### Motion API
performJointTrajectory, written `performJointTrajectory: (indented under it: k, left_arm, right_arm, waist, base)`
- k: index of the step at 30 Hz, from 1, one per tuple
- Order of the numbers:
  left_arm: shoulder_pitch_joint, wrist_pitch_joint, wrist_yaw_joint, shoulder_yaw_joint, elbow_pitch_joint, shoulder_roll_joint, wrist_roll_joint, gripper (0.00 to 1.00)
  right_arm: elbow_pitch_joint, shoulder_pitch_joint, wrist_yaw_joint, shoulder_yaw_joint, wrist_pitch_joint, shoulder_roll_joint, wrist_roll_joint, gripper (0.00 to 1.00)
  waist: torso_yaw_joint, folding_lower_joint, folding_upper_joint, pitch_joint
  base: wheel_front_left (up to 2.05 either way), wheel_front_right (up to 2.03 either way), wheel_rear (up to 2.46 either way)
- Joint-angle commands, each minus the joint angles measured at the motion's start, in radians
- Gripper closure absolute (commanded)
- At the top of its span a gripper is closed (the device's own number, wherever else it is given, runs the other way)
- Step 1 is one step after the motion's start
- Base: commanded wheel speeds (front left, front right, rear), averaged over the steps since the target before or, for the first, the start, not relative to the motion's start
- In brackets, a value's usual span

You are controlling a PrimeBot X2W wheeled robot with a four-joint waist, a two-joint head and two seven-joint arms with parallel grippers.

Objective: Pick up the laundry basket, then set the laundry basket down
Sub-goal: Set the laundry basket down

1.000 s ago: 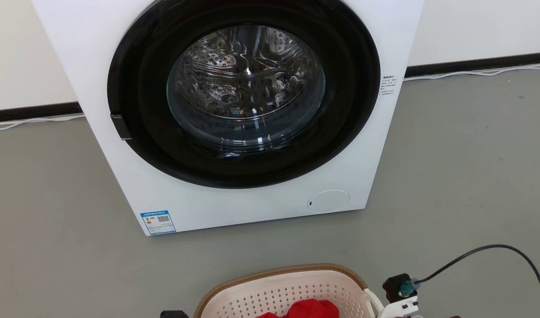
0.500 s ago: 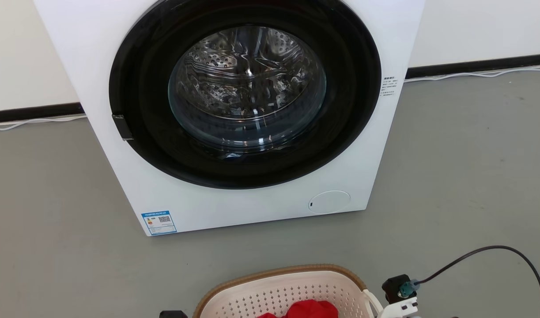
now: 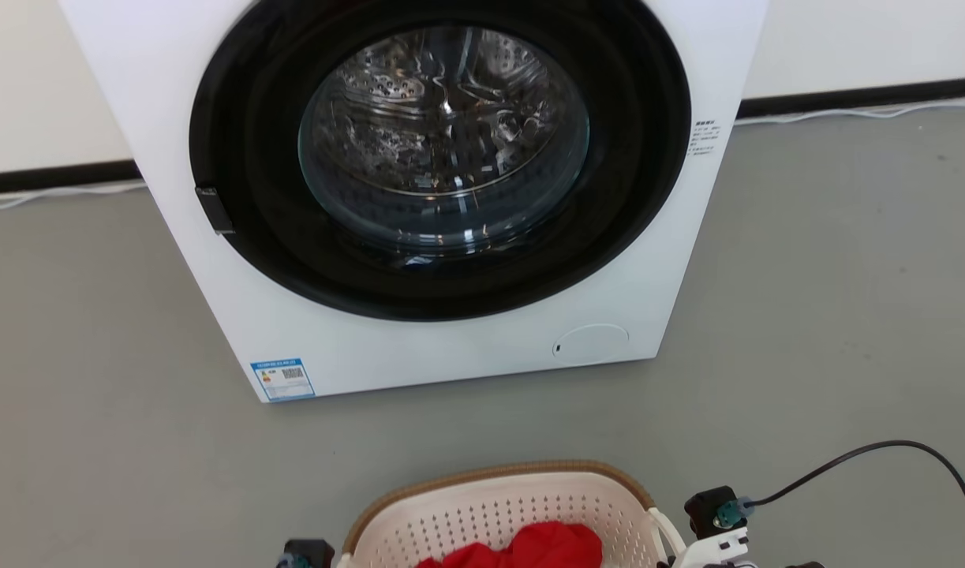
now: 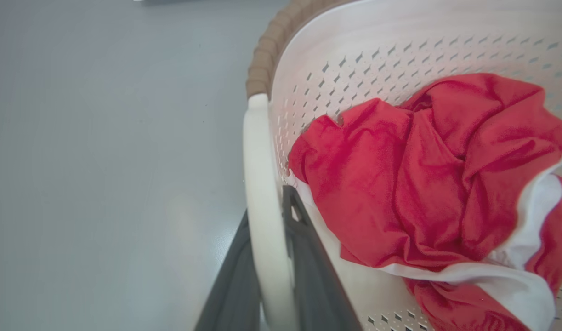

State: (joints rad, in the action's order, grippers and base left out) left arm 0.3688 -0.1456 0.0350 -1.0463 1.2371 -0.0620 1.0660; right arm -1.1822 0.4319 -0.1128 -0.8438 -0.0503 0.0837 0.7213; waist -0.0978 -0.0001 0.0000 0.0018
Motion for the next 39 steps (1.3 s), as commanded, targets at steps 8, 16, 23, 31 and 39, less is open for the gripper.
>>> performJointTrajectory:
  k: [8,16,23,31,39]
  left_arm:
    - [0.148,-0.048,-0.007,0.014,0.003,0.010,-0.001,1.00]
    - [0.273,-0.073,-0.013,0.027,0.018,-0.006,-0.009,1.00]
    - [0.398,-0.095,-0.010,0.035,0.023,-0.016,-0.023,1.00]
    - [0.547,-0.113,-0.001,0.049,0.013,-0.029,-0.052,1.00]
    - [0.655,-0.116,0.018,0.082,-0.049,-0.056,-0.121,1.00]
  right_arm:
    - [0.031,0.083,-0.018,-0.009,0.080,-0.033,0.002,1.00]
    - [-0.002,0.202,-0.018,0.012,0.157,-0.033,-0.022,1.00]
    - [-0.021,0.316,-0.018,0.028,0.214,-0.033,-0.045,1.00]
    - [-0.041,0.431,-0.018,0.050,0.266,-0.033,-0.066,1.00]
    - [-0.072,0.537,-0.018,0.106,0.303,-0.033,-0.086,1.00]
  waist:
    - [0.027,0.0001,0.0000,0.107]
    - [0.059,0.0001,0.0000,0.258]
    - [0.078,0.0001,0.0000,0.410]
    - [0.089,0.0001,0.0000,0.577]
    - [0.091,0.0001,0.0000,0.731]
  base:
    - [0.00,0.00,0.00]
    - [0.00,0.00,0.00]
    - [0.00,0.00,0.00]
    - [0.00,0.00,0.00]
    - [0.00,0.00,0.00]
